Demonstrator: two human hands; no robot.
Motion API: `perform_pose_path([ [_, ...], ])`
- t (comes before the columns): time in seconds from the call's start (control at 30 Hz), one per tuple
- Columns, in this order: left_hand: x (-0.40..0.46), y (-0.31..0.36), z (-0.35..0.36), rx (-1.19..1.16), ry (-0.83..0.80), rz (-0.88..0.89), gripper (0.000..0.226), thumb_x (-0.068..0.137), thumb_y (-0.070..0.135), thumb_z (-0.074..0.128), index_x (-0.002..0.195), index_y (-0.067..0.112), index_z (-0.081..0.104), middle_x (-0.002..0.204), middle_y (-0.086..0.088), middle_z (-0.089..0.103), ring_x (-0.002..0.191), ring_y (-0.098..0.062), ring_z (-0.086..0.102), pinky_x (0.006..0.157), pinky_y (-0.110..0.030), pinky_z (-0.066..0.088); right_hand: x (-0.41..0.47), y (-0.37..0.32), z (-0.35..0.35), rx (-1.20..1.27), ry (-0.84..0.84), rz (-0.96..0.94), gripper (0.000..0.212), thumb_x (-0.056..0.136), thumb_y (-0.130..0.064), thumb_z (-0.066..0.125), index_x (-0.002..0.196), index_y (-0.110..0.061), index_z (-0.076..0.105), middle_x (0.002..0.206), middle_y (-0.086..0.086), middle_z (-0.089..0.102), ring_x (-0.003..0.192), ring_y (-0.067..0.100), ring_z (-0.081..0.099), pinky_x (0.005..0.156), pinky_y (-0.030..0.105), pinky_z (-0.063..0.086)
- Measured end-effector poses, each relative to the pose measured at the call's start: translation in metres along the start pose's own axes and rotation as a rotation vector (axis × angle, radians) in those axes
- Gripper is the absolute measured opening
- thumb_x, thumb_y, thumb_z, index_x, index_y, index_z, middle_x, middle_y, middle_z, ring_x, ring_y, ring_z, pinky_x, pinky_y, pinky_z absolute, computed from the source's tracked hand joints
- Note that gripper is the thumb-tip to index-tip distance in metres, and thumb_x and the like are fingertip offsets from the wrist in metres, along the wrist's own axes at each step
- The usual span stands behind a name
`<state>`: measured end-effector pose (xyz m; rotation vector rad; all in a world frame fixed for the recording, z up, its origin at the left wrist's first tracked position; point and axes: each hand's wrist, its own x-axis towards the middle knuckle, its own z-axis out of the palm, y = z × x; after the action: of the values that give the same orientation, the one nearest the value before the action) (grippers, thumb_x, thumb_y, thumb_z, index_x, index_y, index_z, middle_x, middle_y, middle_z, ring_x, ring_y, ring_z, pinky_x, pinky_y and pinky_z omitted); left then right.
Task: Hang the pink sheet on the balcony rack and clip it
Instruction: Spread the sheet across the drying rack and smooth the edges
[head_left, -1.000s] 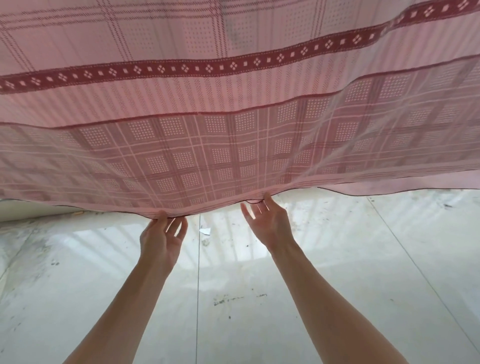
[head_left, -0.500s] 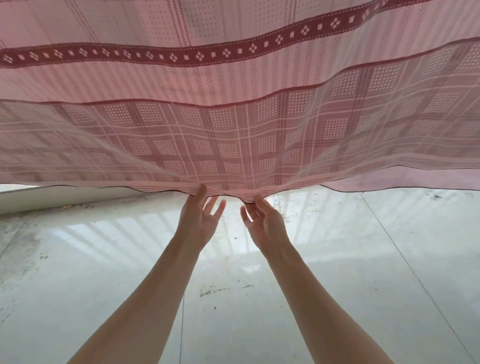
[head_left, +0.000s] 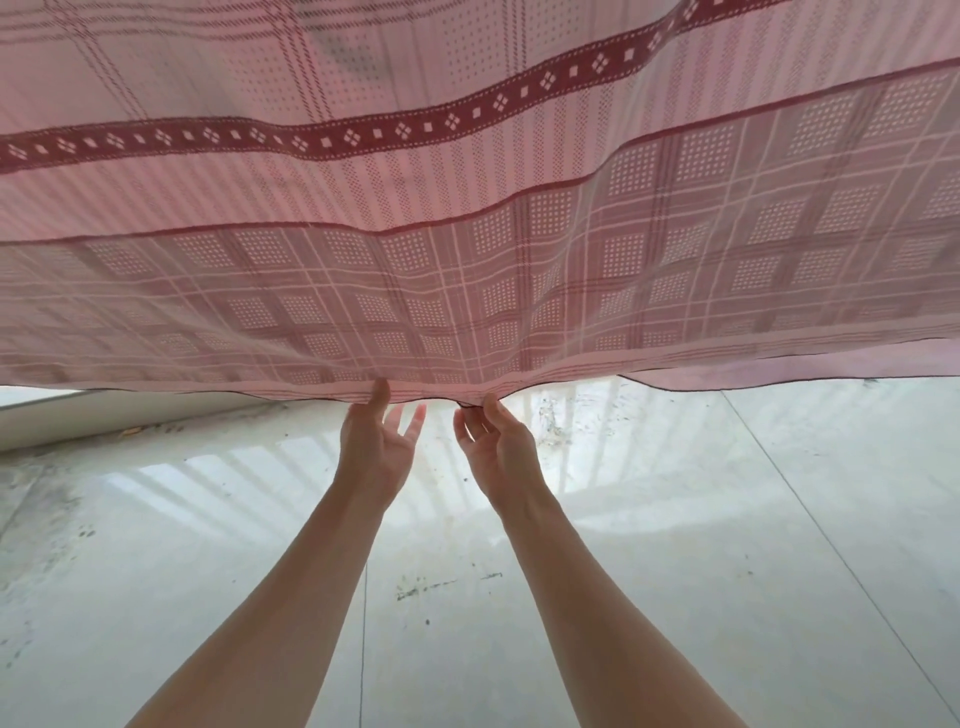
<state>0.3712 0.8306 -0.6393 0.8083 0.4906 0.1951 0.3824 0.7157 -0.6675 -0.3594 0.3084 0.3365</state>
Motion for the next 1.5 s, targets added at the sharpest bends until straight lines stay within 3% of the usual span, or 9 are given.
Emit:
perform_pose_path([
  [0.17,-0.004,0.006,-0.016,0.059,-0.024,0.049,0.023,0.093,0.012,0.050,0.115,0.015,0.050,0.131,0.002,0.049,0.131,-0.026,0.036,0.105,-0.048,0.034,0.005,0.008,0.004,-0.008,0.009,0.014,0.019,0.094,-0.001,0.046,0.081,-0.002,0.059,0.075,0.007,0.060,0.076,0.017,0.056,0.080,0.030,0.047],
  [0.27,-0.003,0.012,-0.017,0.063,0.062,0.086,0.014,0.091,0.003,0.051,0.096,0.016,0.054,0.106,0.000,0.063,0.104,-0.016,0.058,0.100,-0.043,0.041,0.003,0.008,0.006,-0.053,-0.027,0.032,0.016,0.092,0.002,0.047,0.085,-0.003,0.061,0.080,0.007,0.062,0.082,0.017,0.058,0.084,0.030,0.046],
  [0.47,0.001,0.020,-0.020,-0.001,0.105,0.086,0.019,0.091,-0.002,0.049,0.091,0.016,0.054,0.093,-0.001,0.063,0.090,-0.015,0.062,0.077,-0.035,0.050,-0.007,-0.043,-0.002,-0.113,-0.104,-0.029,0.015,0.088,-0.001,0.044,0.088,-0.011,0.055,0.111,0.004,0.058,0.118,0.022,0.048,0.102,0.045,0.038],
  [0.6,0.004,0.021,-0.012,-0.029,0.148,0.081,0.020,0.090,-0.003,0.049,0.089,0.015,0.058,0.081,0.002,0.069,0.085,-0.016,0.064,0.072,-0.034,0.052,-0.006,-0.095,-0.019,0.043,0.028,-0.125,0.030,0.092,-0.028,0.047,0.120,-0.017,0.051,0.131,0.008,0.044,0.125,0.031,0.042,0.104,0.051,0.035],
  [0.73,0.005,0.023,-0.005,-0.020,0.217,0.109,0.019,0.089,-0.003,0.052,0.085,0.013,0.059,0.058,0.005,0.069,0.080,-0.016,0.063,0.067,-0.030,0.053,-0.010,-0.131,-0.032,0.012,0.093,-0.258,0.048,0.090,-0.056,0.042,0.114,-0.017,0.057,0.123,0.006,0.053,0.118,0.025,0.049,0.102,0.044,0.037],
  [0.83,0.006,0.021,0.001,-0.003,0.228,0.122,0.017,0.089,-0.001,0.053,0.085,0.015,0.059,0.067,0.003,0.070,0.080,-0.015,0.062,0.067,-0.029,0.053,-0.011,-0.159,-0.027,-0.101,0.095,-0.348,0.047,0.090,-0.054,0.046,0.113,-0.014,0.054,0.112,0.002,0.056,0.106,0.018,0.055,0.091,0.036,0.042],
  [0.9,0.007,0.018,0.003,-0.002,0.243,0.123,0.016,0.089,0.000,0.054,0.085,0.015,0.058,0.082,-0.001,0.064,0.082,-0.015,0.062,0.068,-0.029,0.053,-0.009,-0.176,-0.020,-0.141,0.086,-0.408,0.031,0.092,-0.039,0.051,0.110,-0.014,0.056,0.107,0.000,0.059,0.104,0.017,0.057,0.088,0.033,0.046],
  [1.03,0.010,0.015,0.007,-0.012,0.259,0.125,0.013,0.089,0.002,0.054,0.085,0.014,0.058,0.087,-0.001,0.061,0.084,-0.015,0.062,0.068,-0.029,0.053,-0.007,-0.190,-0.019,-0.113,0.161,-0.477,0.007,0.091,-0.013,0.055,0.094,-0.010,0.061,0.092,0.000,0.063,0.090,0.014,0.061,0.078,0.028,0.050],
  [1.5,0.012,0.013,0.011,-0.004,0.302,0.123,0.013,0.087,0.003,0.058,0.082,0.015,0.056,0.087,0.000,0.062,0.082,-0.014,0.062,0.064,-0.026,0.054,-0.003,-0.185,-0.036,-0.154,0.226,-0.419,0.006,0.090,-0.023,0.059,0.093,-0.019,0.062,0.087,-0.009,0.059,0.084,0.009,0.053,0.070,0.024,0.041],
])
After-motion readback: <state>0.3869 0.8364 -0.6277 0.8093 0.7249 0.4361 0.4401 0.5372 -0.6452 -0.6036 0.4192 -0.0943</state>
